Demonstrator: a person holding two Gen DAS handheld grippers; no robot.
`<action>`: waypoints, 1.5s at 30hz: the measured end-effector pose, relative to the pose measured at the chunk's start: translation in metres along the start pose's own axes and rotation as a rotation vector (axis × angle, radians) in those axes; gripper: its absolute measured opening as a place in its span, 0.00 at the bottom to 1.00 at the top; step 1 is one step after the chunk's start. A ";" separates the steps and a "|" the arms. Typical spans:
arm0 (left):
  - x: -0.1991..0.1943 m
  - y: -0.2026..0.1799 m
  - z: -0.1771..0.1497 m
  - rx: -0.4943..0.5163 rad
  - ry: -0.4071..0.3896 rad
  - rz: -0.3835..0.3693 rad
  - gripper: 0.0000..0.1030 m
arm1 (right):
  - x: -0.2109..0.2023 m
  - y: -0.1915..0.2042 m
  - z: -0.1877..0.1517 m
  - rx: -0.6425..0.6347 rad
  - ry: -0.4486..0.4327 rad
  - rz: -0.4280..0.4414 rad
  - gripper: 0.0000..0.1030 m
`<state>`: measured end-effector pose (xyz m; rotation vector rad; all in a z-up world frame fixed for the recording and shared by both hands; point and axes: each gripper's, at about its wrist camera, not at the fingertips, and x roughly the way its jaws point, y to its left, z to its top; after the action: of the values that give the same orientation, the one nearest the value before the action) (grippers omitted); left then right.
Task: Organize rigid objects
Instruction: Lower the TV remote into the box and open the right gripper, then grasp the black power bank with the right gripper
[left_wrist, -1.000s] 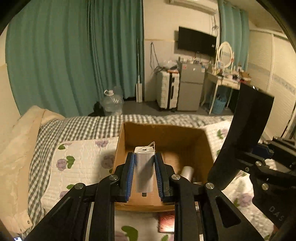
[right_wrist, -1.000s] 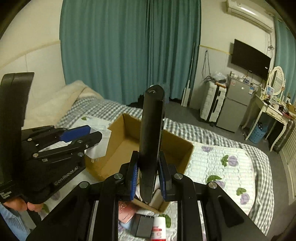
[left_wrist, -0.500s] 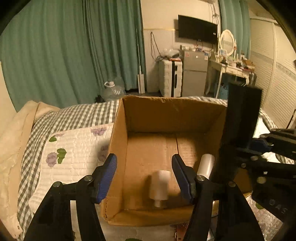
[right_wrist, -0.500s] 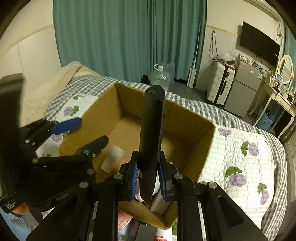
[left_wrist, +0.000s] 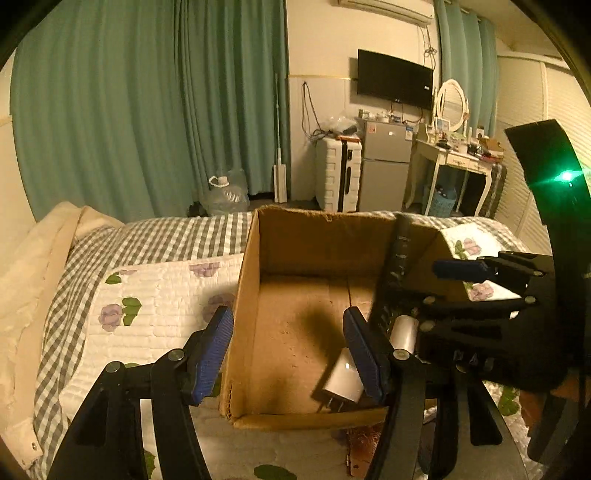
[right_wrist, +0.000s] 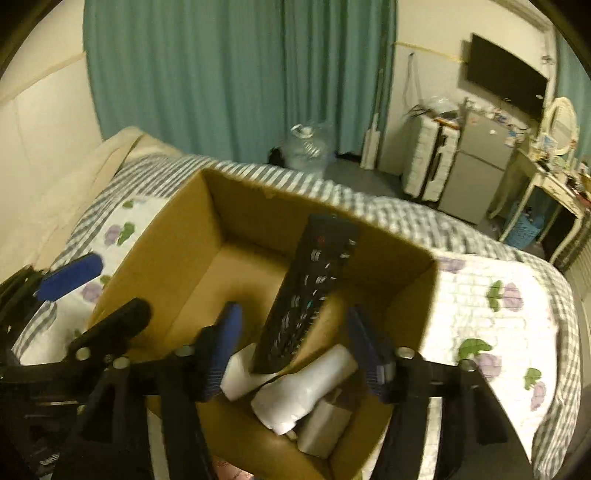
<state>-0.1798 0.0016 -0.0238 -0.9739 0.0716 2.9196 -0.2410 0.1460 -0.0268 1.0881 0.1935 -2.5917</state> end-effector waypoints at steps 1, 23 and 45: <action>-0.003 0.001 0.000 -0.005 -0.004 -0.001 0.63 | -0.005 -0.001 0.000 0.005 -0.005 -0.009 0.59; -0.073 -0.003 -0.067 -0.083 0.043 0.009 0.67 | -0.135 -0.009 -0.103 0.025 -0.043 -0.146 0.82; -0.013 -0.010 -0.118 -0.058 0.243 0.007 0.67 | 0.014 -0.002 -0.157 0.126 0.268 0.016 0.58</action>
<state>-0.0983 0.0032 -0.1111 -1.3362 0.0023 2.8082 -0.1454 0.1829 -0.1469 1.4747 0.0821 -2.4644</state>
